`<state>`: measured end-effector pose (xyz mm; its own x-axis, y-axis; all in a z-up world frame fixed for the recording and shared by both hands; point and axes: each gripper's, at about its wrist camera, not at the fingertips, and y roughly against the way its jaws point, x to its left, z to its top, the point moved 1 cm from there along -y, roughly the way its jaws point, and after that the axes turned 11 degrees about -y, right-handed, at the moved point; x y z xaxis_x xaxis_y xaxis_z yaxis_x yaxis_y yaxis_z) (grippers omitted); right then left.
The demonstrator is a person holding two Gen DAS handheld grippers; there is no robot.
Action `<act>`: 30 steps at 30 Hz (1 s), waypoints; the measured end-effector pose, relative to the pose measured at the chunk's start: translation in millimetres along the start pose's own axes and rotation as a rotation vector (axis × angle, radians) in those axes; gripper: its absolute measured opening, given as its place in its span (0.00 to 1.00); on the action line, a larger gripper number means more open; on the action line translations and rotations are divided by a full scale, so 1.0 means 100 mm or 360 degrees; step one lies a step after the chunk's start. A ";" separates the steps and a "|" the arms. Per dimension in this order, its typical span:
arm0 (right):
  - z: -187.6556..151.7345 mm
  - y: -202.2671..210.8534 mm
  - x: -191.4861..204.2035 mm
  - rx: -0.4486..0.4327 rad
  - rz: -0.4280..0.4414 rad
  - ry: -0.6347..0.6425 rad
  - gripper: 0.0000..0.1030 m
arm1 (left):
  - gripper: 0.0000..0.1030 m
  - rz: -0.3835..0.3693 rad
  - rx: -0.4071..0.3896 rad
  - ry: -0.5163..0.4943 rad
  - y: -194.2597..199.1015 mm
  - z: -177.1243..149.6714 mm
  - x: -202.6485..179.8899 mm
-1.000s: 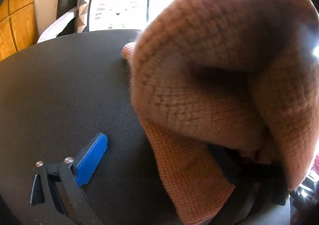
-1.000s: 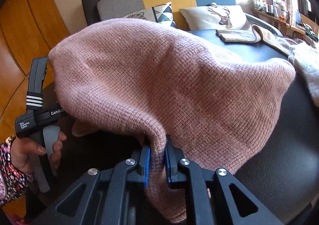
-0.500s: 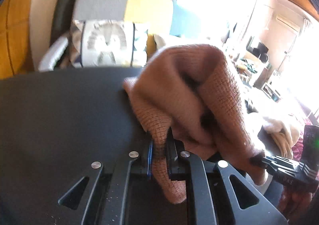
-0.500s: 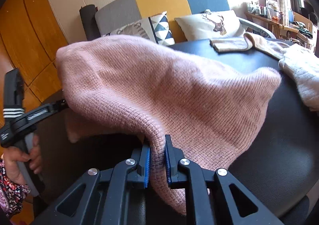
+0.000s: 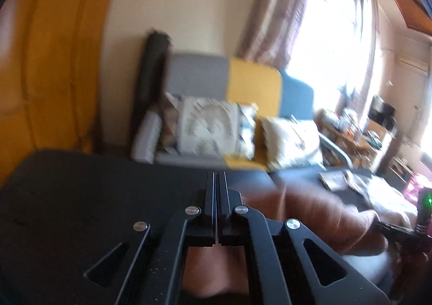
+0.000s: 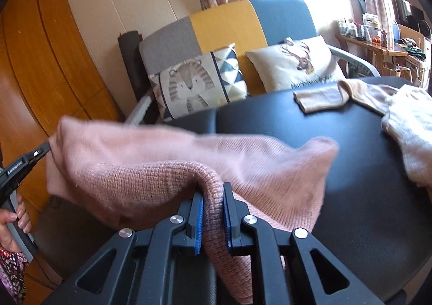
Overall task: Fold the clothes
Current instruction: 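Grasp the pink sweater with the left gripper while the right gripper holds it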
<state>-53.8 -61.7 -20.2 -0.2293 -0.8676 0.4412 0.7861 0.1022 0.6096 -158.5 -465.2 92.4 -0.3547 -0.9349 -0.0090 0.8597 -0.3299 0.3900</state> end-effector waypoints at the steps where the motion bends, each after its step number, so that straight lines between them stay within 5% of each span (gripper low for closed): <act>1: 0.04 0.00 0.03 -0.0011 0.0011 0.0013 0.11 | 0.00 0.0038 -0.0031 0.0007 0.10 0.04 0.10; 6: 0.04 -0.07 0.21 0.0001 0.0039 0.0091 0.11 | 0.02 0.0108 0.0085 0.0014 0.22 -0.22 0.30; 10: -0.16 -0.17 0.14 0.0064 0.0007 0.0065 0.11 | 0.41 0.0012 0.0324 0.0032 -0.02 -0.76 0.17; 15: -0.45 -0.29 -0.21 0.0212 -0.0070 -0.0057 0.18 | 0.49 -0.0090 0.0511 -0.0037 -0.33 -1.27 -0.19; 17: -0.57 -0.33 -0.32 0.0276 -0.0085 -0.0067 0.25 | 0.62 -0.0142 0.0554 -0.0041 -0.39 -1.40 -0.26; 23: -0.81 -0.27 -0.25 0.0356 -0.0054 0.0178 0.30 | 0.64 -0.0192 0.0572 -0.0132 -0.29 -1.61 -0.35; 30: -1.06 -0.22 -0.01 0.0294 -0.0109 0.0562 0.39 | 0.64 -0.0081 0.0549 -0.0536 -0.21 -1.66 -0.61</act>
<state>-10.2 -114.9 -104.2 -0.0407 -0.9860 0.1617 0.6520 0.0965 0.7520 -93.9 -422.7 -68.3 -0.5414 -0.8056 0.2406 0.6864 -0.2583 0.6798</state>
